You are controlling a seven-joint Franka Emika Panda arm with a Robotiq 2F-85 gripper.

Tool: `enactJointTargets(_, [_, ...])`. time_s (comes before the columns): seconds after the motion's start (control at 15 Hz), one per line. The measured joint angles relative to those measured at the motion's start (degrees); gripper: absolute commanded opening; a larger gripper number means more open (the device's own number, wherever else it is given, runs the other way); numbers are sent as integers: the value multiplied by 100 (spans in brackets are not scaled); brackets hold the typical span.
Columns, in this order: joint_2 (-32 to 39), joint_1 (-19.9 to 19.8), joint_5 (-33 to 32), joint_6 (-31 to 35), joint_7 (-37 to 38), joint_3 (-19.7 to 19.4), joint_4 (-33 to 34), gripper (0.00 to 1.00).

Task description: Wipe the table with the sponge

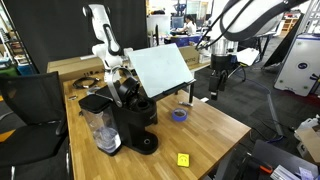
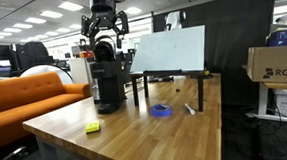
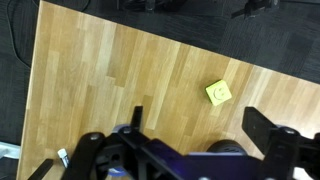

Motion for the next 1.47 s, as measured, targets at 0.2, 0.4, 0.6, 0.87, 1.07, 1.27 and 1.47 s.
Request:
enactJointTargets(0.2, [-105,165,14,249,-214,8,-330,100])
enactJointTargets(0.4, [-224,318,18,502,-317,37,-627,100])
enactJointTargets(0.6, [-324,428,18,709,-369,87,-859,100])
enactJointTargets(0.87, [-436,493,19,802,-369,130,-1025,100])
enactJointTargets(1.07, [-434,493,19,801,-369,130,-1025,100])
enactJointTargets(1.27, [-434,493,19,801,-369,130,-1025,100])
enactJointTargets(1.47, [-434,493,19,801,-369,130,-1025,100])
